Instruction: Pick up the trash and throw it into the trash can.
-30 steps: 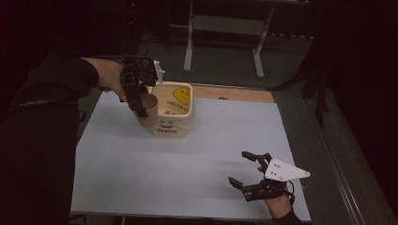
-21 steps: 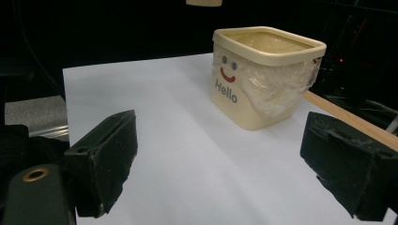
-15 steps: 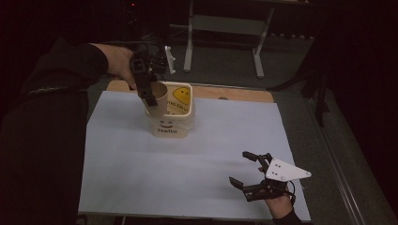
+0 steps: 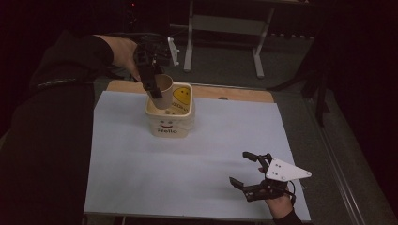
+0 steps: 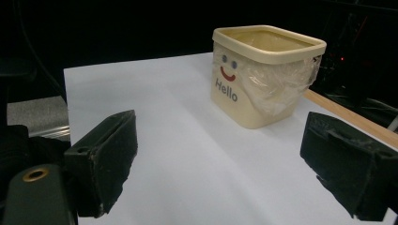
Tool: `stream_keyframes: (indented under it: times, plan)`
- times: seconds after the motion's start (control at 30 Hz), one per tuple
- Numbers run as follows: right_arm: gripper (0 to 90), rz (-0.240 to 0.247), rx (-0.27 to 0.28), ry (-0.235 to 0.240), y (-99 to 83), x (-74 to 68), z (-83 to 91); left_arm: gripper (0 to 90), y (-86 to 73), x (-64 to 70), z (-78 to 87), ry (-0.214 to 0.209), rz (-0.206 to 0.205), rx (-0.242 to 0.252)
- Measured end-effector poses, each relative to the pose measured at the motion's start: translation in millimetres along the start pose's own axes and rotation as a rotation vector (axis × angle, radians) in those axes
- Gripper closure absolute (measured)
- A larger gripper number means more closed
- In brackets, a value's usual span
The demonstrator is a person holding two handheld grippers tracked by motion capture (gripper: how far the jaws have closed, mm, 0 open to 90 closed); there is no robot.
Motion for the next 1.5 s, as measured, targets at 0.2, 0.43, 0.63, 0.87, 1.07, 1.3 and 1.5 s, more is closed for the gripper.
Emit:
stream_keyframes:
  times: [0.2, 0.43, 0.63, 0.87, 1.07, 1.3, 1.5]
  plan:
    - [11.2, 0.001, 0.0, 0.003, 0.2, -0.3, -0.1, 26.5, 0.8, -9.8, -6.6, 0.019, -0.013, 0.007]
    - [11.2, 0.0, 0.0, 0.006, 0.0, -0.6, -0.4, 27.1, 3.4, -16.7, -11.6, 0.023, -0.041, 0.006]
    - [11.2, -0.005, 0.003, 0.005, 0.0, 0.3, 0.5, 27.1, 6.2, -24.3, -17.2, 0.021, -0.049, -0.019]
    - [11.2, -0.003, -0.002, 0.01, -0.6, -0.8, 0.1, 27.2, 7.3, -28.3, -24.1, 0.015, -0.049, -0.022]
    - [11.3, -0.003, -0.002, 0.011, -0.5, -1.5, 1.2, 27.2, 4.6, -34.1, -32.6, 0.016, -0.054, -0.034]
    - [11.4, 0.0, -0.003, 0.012, -0.5, -1.8, 1.2, 27.2, 4.5, -38.9, -44.9, 0.005, -0.054, -0.04]
    - [11.4, 0.002, -0.006, 0.014, -0.5, -2.6, 1.3, 27.1, -1.0, -41.9, -60.6, -0.019, -0.047, -0.059]
Point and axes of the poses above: each handheld gripper's, and its own axes: z roughly backward along the jaws, y roughly out of its top, x roughly to its right, the point moved 8 cm from there along -z, roughly forward along the jaws, and after that the axes turned 1 degree about -z, right-handed, at the moved point
